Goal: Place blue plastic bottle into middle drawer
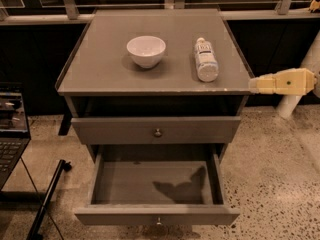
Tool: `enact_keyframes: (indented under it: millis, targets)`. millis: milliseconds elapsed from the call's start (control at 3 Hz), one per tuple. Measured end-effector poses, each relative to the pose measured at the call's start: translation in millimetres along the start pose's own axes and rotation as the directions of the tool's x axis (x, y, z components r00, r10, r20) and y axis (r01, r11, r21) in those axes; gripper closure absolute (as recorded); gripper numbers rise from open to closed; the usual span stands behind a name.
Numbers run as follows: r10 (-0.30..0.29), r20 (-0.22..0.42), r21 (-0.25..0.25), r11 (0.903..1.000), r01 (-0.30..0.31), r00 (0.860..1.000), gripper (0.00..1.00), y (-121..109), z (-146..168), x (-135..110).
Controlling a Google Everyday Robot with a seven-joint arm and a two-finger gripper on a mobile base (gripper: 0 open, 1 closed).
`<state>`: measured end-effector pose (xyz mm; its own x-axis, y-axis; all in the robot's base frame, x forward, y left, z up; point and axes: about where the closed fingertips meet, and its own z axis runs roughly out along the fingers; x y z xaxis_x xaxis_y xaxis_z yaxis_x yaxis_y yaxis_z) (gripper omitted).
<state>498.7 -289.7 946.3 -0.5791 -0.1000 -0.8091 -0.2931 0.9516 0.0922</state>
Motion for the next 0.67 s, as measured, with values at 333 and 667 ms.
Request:
enact_keyframes:
  millis: [333, 667]
  targets:
    - [0.015, 0.025, -0.041, 0.9991, -0.014, 1.000, 0.00, 11, 32, -13]
    - [0.025, 0.031, -0.074, 0.9970, -0.023, 0.999, 0.00, 25, 62, -24]
